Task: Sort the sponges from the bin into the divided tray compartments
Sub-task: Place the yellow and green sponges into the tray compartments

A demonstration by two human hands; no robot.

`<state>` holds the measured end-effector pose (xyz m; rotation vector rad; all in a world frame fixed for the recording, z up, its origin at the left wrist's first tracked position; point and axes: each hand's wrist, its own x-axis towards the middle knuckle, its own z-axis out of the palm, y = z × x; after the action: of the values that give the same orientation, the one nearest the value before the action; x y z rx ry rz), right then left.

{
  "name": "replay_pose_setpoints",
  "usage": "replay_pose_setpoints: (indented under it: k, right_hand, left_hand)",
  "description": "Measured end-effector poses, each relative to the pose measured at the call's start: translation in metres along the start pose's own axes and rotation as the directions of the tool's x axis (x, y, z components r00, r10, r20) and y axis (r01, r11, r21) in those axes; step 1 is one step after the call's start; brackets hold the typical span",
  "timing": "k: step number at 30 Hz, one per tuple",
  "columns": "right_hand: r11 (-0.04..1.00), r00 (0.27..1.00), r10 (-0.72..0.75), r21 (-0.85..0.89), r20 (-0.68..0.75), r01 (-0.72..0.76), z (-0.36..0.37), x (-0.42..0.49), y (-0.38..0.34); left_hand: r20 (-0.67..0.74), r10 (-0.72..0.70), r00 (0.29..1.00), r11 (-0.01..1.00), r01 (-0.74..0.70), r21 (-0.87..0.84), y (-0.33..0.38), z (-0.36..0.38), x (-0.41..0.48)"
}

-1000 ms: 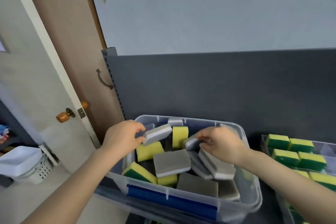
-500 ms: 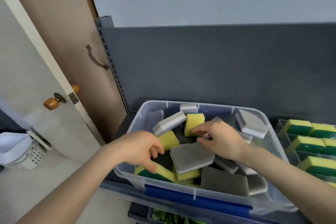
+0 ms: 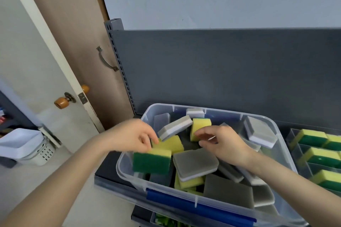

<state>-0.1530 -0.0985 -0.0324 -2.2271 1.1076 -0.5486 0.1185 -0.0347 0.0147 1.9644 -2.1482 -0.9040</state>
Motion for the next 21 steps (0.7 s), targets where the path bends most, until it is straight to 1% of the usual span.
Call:
replay_pose_setpoints:
  k: [2, 3, 4, 6, 7, 8, 9, 11, 12, 14, 16, 17, 19, 21]
  right_hand:
    - [0.993, 1.0, 0.012, 0.115, 0.001, -0.012, -0.001, 0.003, -0.004]
    - [0.973, 0.999, 0.017, 0.23, 0.038, -0.025, -0.001, 0.004, -0.008]
    - [0.928, 0.996, 0.015, 0.37, 0.087, -0.046, 0.0, 0.005, -0.014]
    - [0.79, 0.989, 0.005, 0.607, 0.145, -0.093, 0.004, 0.009, -0.025]
    - [0.739, 0.991, 0.009, 0.667, 0.136, -0.098, 0.006, 0.012, -0.029]
    - [0.722, 0.994, 0.024, 0.686, 0.107, -0.091, 0.006, 0.015, -0.032]
    - [0.732, 0.997, 0.046, 0.677, 0.069, -0.08, 0.004, 0.018, -0.034]
    - [0.834, 0.997, 0.07, 0.55, -0.021, -0.047, -0.002, 0.025, -0.033]
    - [0.886, 0.997, 0.062, 0.463, -0.045, -0.034, -0.005, 0.028, -0.033]
    - [0.944, 0.998, 0.031, 0.331, -0.05, -0.013, -0.01, 0.032, -0.037]
    - [0.969, 0.998, -0.012, 0.247, -0.06, 0.026, -0.014, 0.037, -0.043]
    - [0.974, 0.997, -0.026, 0.224, -0.078, 0.043, -0.018, 0.039, -0.044]
    - [0.979, 0.988, -0.015, 0.196, -0.155, 0.046, -0.031, 0.044, -0.035]
    - [0.994, 0.973, 0.025, 0.111, -0.23, 0.001, -0.045, 0.045, -0.02]
  left_hand:
    - [-0.171, 0.011, 0.985, 0.969, -0.052, -0.241, 0.0, -0.015, -0.006]
    - [-0.25, 0.011, 0.968, 0.94, -0.095, -0.326, 0.004, -0.018, -0.007]
    - [-0.315, 0.006, 0.949, 0.912, -0.134, -0.387, 0.009, -0.018, -0.006]
    - [-0.39, -0.02, 0.921, 0.862, -0.181, -0.472, 0.02, -0.008, -0.001]
    - [-0.406, -0.029, 0.913, 0.842, -0.197, -0.502, 0.023, -0.002, 0.003]
    - [-0.426, -0.024, 0.905, 0.83, -0.219, -0.513, 0.026, 0.004, 0.007]
    - [-0.452, -0.013, 0.892, 0.828, -0.244, -0.505, 0.028, 0.007, 0.01]
    - [-0.499, 0.016, 0.867, 0.836, -0.286, -0.469, 0.03, 0.008, 0.015]
    - [-0.499, 0.037, 0.866, 0.836, -0.3, -0.459, 0.032, 0.009, 0.018]
    - [-0.463, 0.09, 0.882, 0.869, -0.297, -0.396, 0.04, 0.011, 0.021]
    - [-0.462, 0.141, 0.876, 0.935, -0.271, -0.229, 0.046, 0.015, 0.027]
    - [-0.489, 0.144, 0.86, 0.951, -0.257, -0.172, 0.047, 0.015, 0.029]
    - [-0.567, 0.101, 0.817, 0.963, -0.224, -0.152, 0.041, 0.013, 0.031]
    - [-0.632, 0.038, 0.774, 0.967, -0.187, -0.172, 0.03, 0.012, 0.03]
